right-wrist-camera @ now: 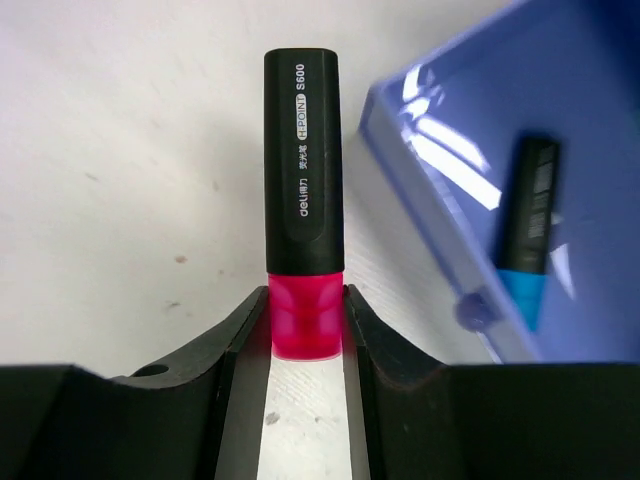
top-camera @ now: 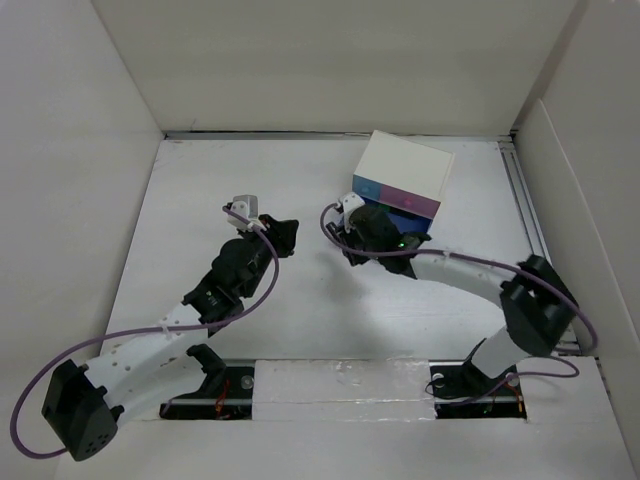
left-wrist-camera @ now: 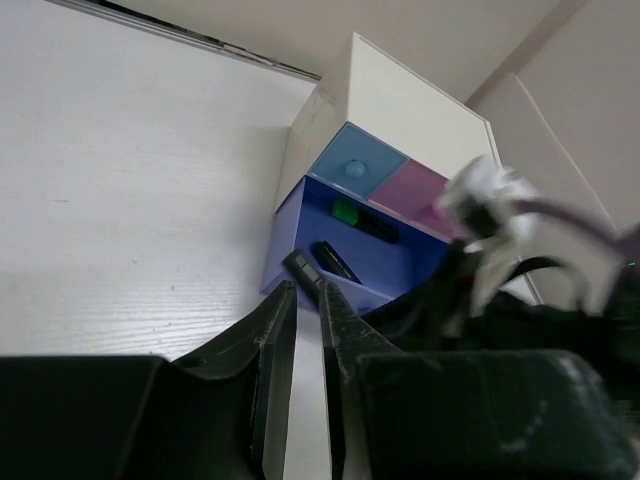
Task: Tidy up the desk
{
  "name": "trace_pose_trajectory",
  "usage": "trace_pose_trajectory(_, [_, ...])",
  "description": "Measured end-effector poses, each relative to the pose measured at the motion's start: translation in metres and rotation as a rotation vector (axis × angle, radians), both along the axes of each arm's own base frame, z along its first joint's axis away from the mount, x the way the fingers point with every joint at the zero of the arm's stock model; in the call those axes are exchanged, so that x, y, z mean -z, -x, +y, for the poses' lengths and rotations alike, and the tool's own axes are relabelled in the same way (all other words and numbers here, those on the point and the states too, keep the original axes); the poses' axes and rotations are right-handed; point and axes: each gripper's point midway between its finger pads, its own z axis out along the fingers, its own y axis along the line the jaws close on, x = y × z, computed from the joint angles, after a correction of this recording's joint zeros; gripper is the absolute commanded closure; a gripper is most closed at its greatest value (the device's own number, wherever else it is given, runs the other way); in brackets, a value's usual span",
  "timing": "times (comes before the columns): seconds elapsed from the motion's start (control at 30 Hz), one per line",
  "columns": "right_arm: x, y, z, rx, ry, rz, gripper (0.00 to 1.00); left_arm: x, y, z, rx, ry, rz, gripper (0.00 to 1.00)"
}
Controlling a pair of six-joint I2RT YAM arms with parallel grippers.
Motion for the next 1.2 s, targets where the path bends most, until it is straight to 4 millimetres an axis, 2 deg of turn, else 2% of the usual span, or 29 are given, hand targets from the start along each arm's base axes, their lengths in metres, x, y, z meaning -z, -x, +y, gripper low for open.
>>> trace_pose_trajectory(0.13, [-0.079, -0.008, -0.013, 0.033, -0.118, -0.153, 0.96, 0.003, 0.0, -0.002, 0.008, -0.006, 0.007, 0.87])
trace_pose_trajectory(0.2, [-0.099, -0.02, -0.03, 0.085, -0.141, -0.199, 0.93, 0.005, 0.0, -0.003, 0.012, -0.009, 0.011, 0.86])
trace_pose_trajectory(0.27, [-0.103, -0.033, -0.051, 0.149, -0.131, -0.216, 0.73, 0.006, 0.0, -0.004, 0.015, -0.011, 0.013, 0.84])
trace_pose_trajectory(0.33, [-0.095, -0.043, -0.072, 0.211, -0.093, -0.206, 0.57, 0.005, 0.0, -0.004, 0.015, -0.01, 0.012, 0.82])
trace_pose_trajectory(0.47, [-0.076, -0.05, -0.1, 0.291, -0.008, -0.17, 0.44, 0.009, -0.001, -0.006, 0.02, -0.016, 0.02, 0.79])
trace_pose_trajectory(0.57, [-0.076, -0.048, -0.104, 0.302, 0.006, -0.167, 0.42, 0.016, -0.002, -0.008, 0.024, -0.032, 0.038, 0.77])
trace_pose_trajectory(0.63, [-0.081, -0.047, -0.104, 0.301, -0.006, -0.178, 0.43, 0.02, -0.003, -0.009, 0.027, -0.04, 0.047, 0.77])
trace_pose_trajectory(0.67, [-0.085, -0.046, -0.105, 0.3, -0.015, -0.185, 0.48, 0.02, -0.003, -0.009, 0.027, -0.041, 0.049, 0.75])
trace_pose_trajectory(0.7, [-0.089, -0.044, -0.104, 0.298, -0.027, -0.194, 0.64, 0.02, -0.003, -0.009, 0.027, -0.041, 0.049, 0.75])
trace_pose_trajectory(0.77, [-0.096, -0.039, -0.103, 0.288, -0.056, -0.213, 0.83, 0.02, -0.002, -0.009, 0.03, -0.04, 0.049, 0.74])
trace_pose_trajectory(0.8, [-0.099, -0.034, -0.101, 0.278, -0.077, -0.221, 1.0, 0.021, -0.002, -0.01, 0.032, -0.04, 0.05, 0.74])
trace_pose_trajectory(0.93, [-0.106, -0.004, -0.081, 0.182, -0.158, -0.253, 1.0, 0.023, -0.002, -0.011, 0.04, -0.043, 0.057, 0.73])
trace_pose_trajectory(1.07, [-0.115, 0.04, -0.056, 0.046, -0.24, -0.29, 1.0, 0.024, -0.001, -0.013, 0.051, -0.044, 0.06, 0.72])
trace_pose_trajectory(1.17, [-0.137, 0.064, -0.048, -0.017, -0.323, -0.347, 1.0, 0.024, 0.0, -0.016, 0.067, -0.043, 0.061, 0.72])
trace_pose_trajectory(1.2, [-0.148, 0.07, -0.048, -0.029, -0.356, -0.373, 0.96, 0.024, 0.0, -0.016, 0.071, -0.043, 0.061, 0.72])
